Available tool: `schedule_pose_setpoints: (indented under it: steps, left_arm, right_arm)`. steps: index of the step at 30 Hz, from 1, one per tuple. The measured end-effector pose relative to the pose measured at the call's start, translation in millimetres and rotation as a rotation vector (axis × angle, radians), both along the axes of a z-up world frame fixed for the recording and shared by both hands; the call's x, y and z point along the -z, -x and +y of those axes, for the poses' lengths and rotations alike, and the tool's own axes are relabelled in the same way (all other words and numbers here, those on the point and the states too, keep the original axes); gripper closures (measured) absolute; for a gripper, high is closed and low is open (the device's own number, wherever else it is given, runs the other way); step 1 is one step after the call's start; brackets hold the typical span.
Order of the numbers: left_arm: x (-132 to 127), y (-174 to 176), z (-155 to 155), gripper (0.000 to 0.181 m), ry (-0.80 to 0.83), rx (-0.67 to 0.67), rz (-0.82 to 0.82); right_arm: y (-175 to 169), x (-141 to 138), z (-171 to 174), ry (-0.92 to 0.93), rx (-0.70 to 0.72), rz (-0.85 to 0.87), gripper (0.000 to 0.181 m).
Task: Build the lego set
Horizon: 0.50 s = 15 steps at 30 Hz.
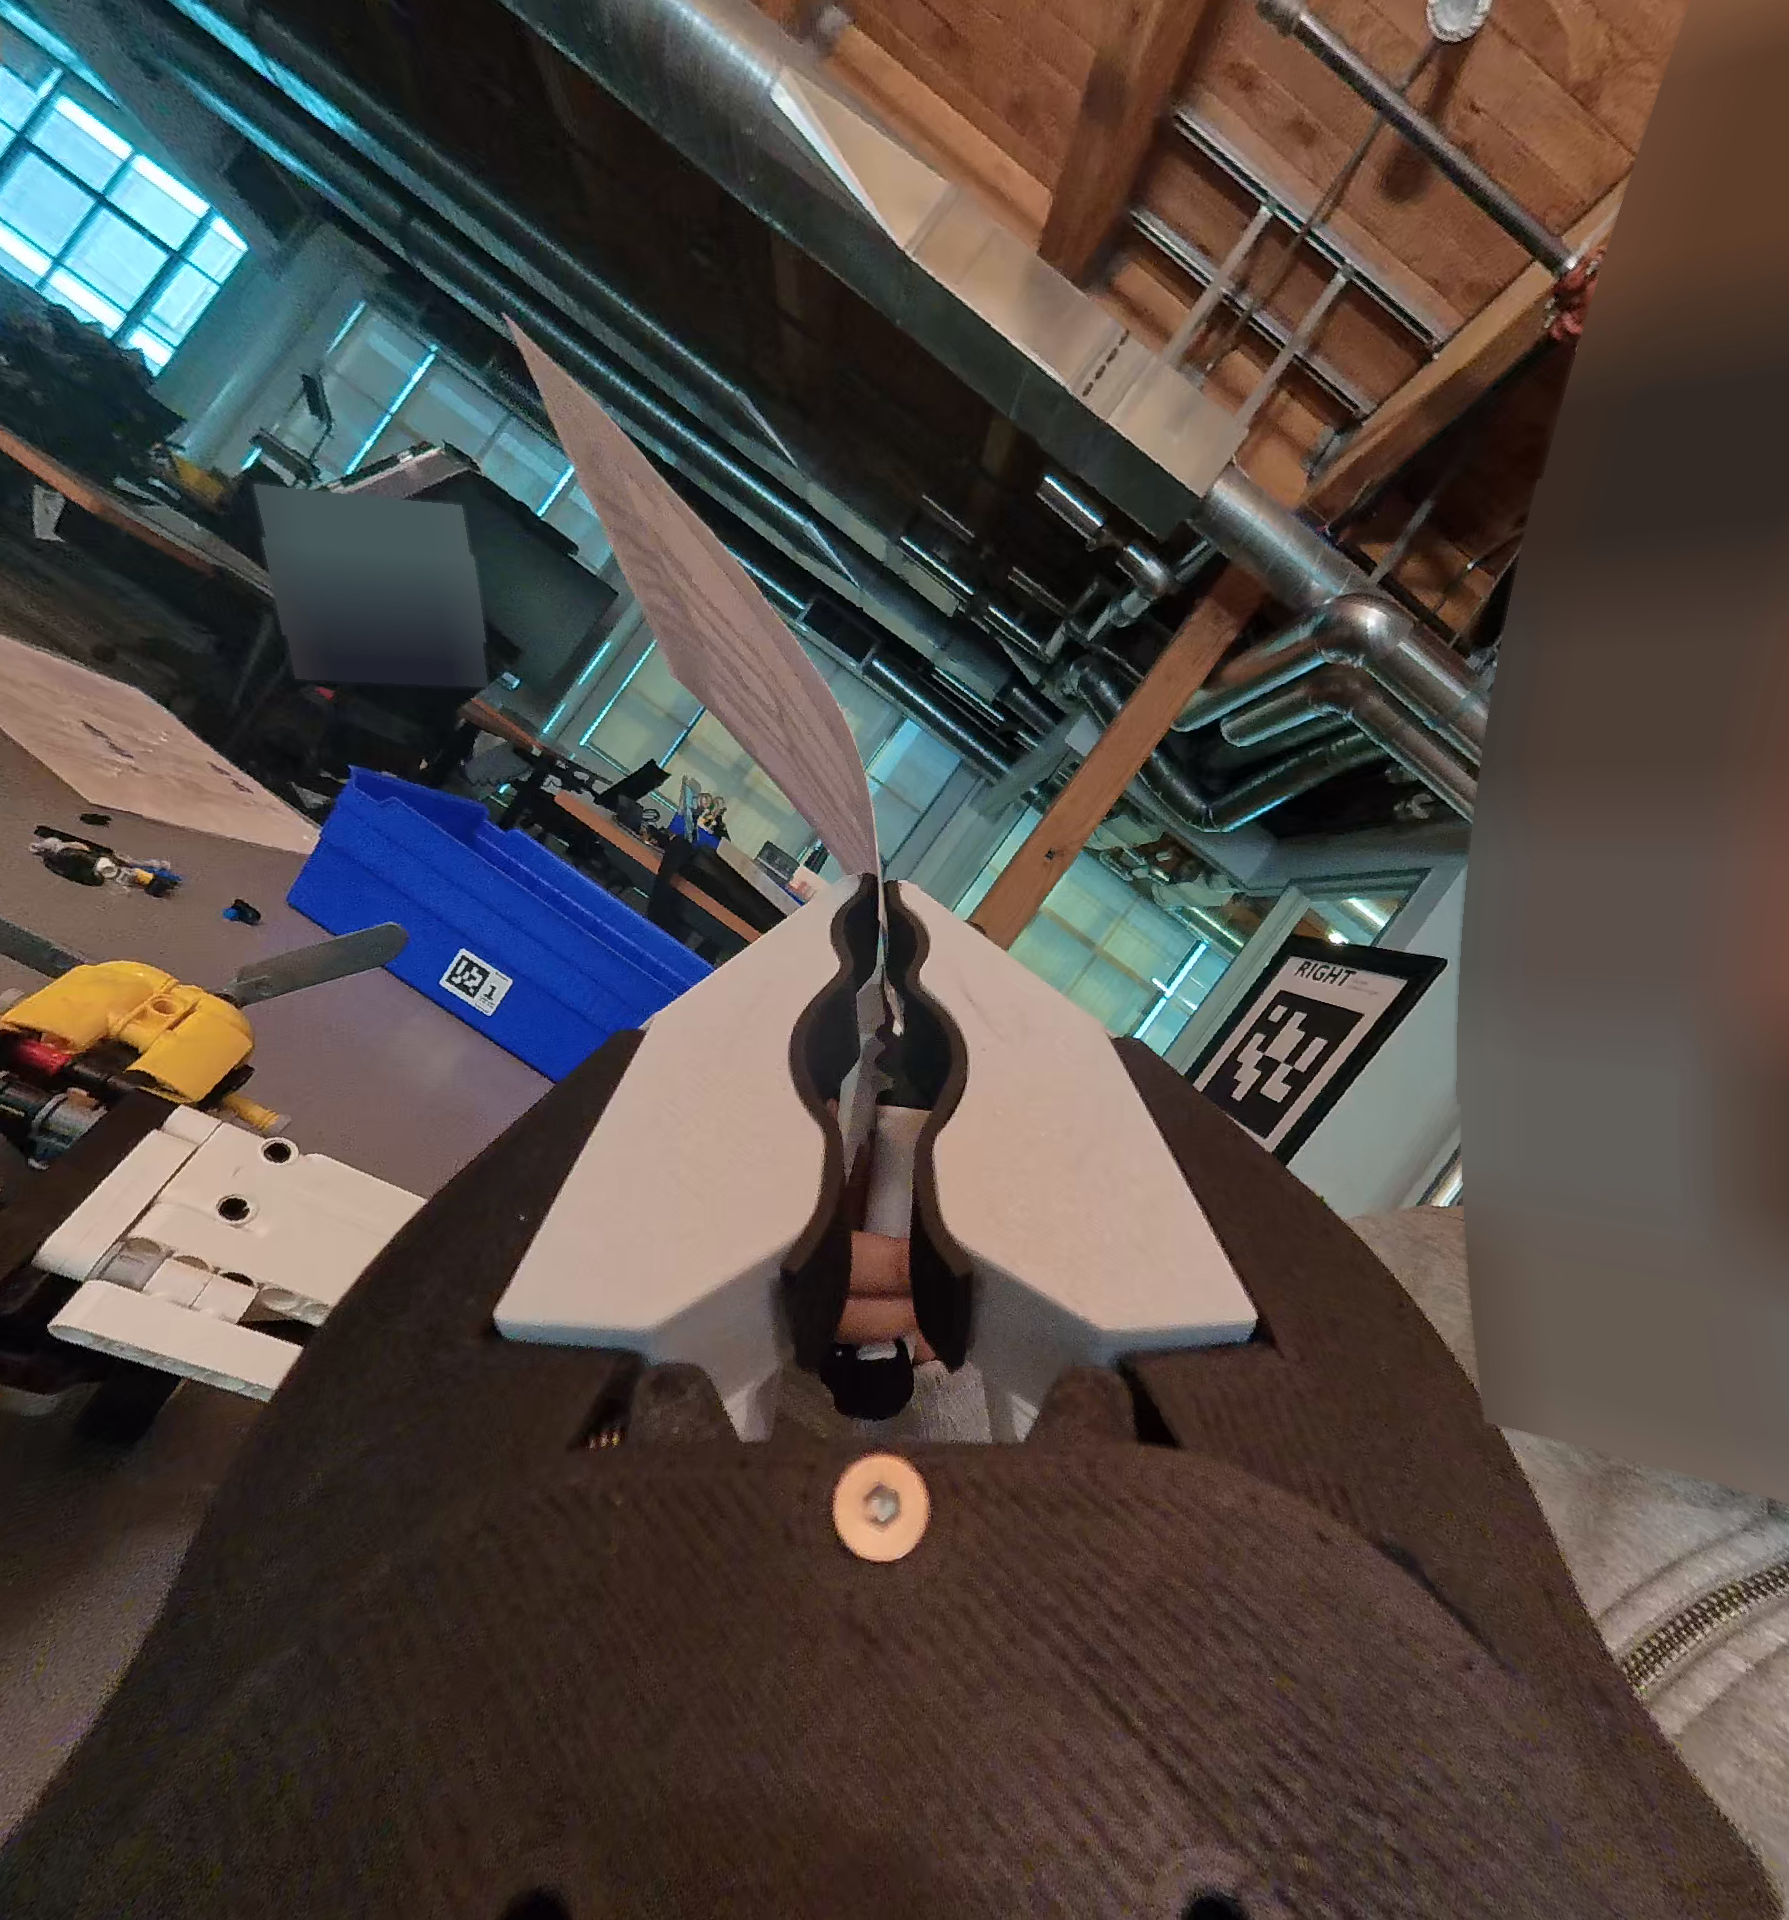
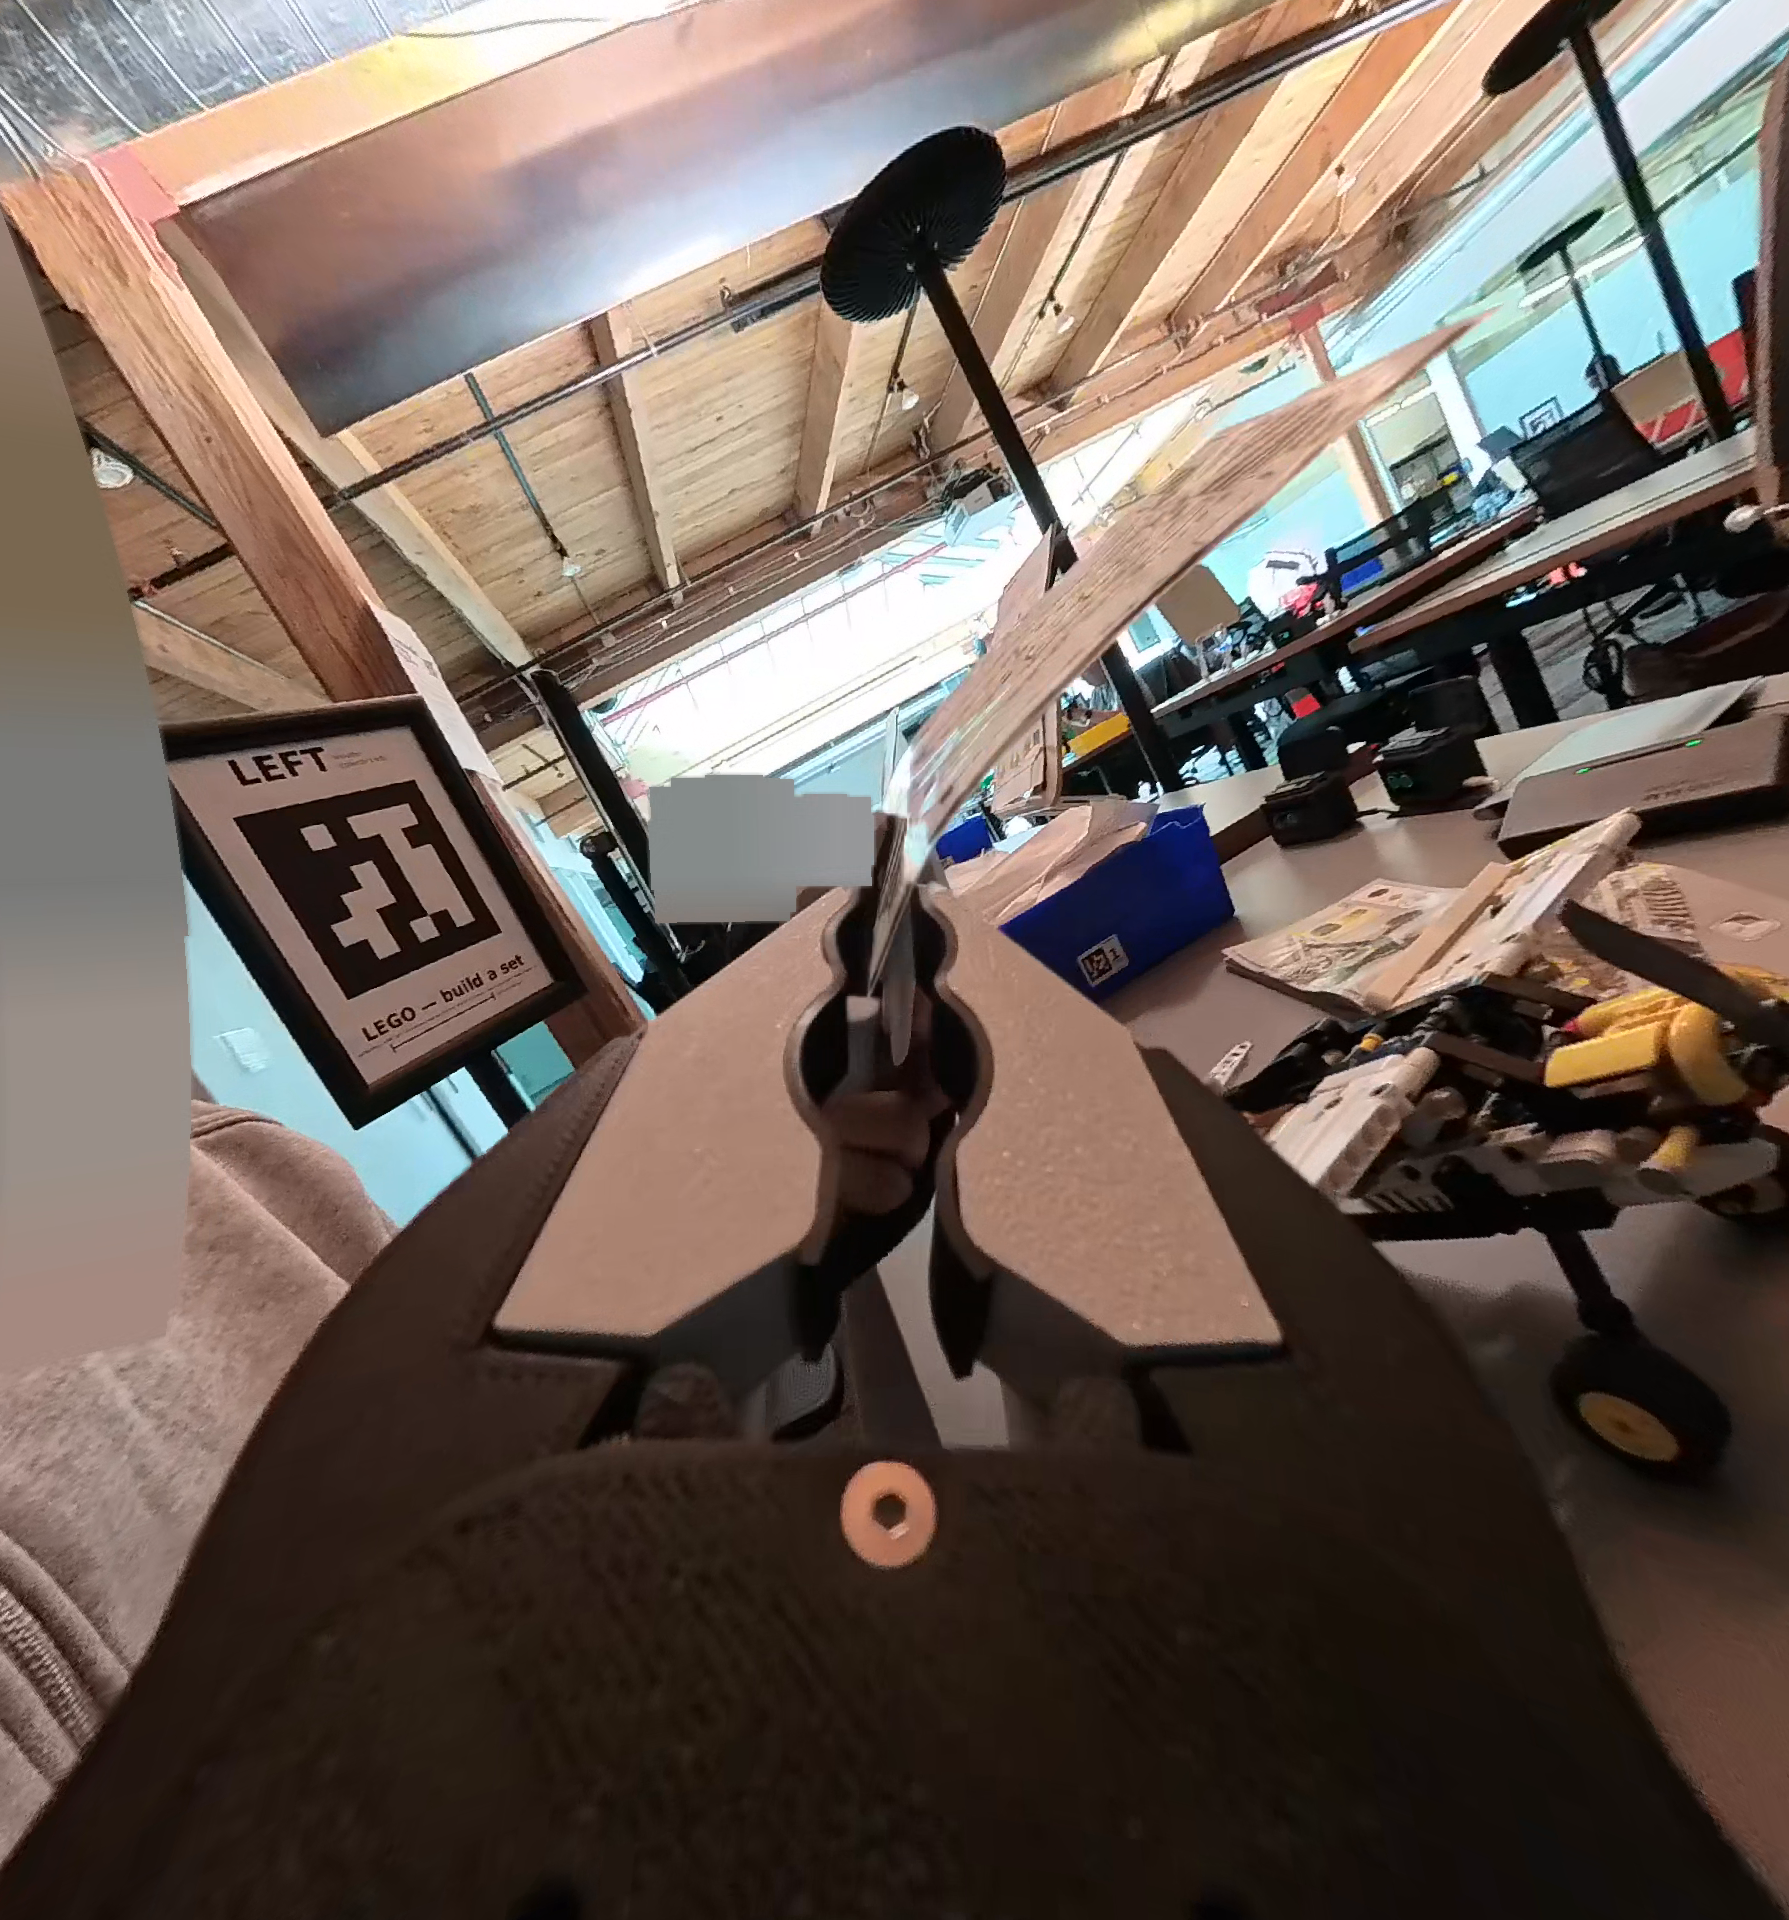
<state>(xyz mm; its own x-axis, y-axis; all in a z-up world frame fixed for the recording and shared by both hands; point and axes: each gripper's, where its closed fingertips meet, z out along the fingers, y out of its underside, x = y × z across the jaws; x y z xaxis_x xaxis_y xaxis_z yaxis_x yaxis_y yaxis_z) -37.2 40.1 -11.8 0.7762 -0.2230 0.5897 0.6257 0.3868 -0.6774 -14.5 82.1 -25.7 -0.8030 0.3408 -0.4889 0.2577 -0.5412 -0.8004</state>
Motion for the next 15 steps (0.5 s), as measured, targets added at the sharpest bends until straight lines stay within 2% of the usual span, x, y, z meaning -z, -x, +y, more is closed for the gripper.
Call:
schedule_pose_setpoints:
  steps: [1, 3, 6, 9, 12, 15]
  left_arm:
    - [0, 0, 0, 0.181, -0.002, 0.001, -0.001]
    - [1, 1, 0, 0.18, 0.005, 0.002, -0.008]
    - [6, 6, 1, 0.162, 0.035, -0.012, -0.028]
    - [8, 27, -11, 0.144, 0.065, -0.145, -0.057]
    - [-4, 30, -25, 0.137, 0.111, -0.289, 0.069]
    - [-13, 3, -10, 0.14, 0.253, -0.333, 0.308]
  right_arm:
    - [0, 1, -2, -0.004, -0.007, 0.0, 0.178]
    - [-1, 0, -2, 0.002, -0.01, 0.004, 0.181]
    - [-4, -3, -3, 0.011, -0.048, 0.01, 0.181]
    - [-2, -7, 6, 0.046, -0.016, 0.016, 0.181]
    - [4, -8, 17, 0.043, 0.059, 0.026, 0.181]
    - [6, -5, 14, 0.01, 0.077, 0.03, 0.181]
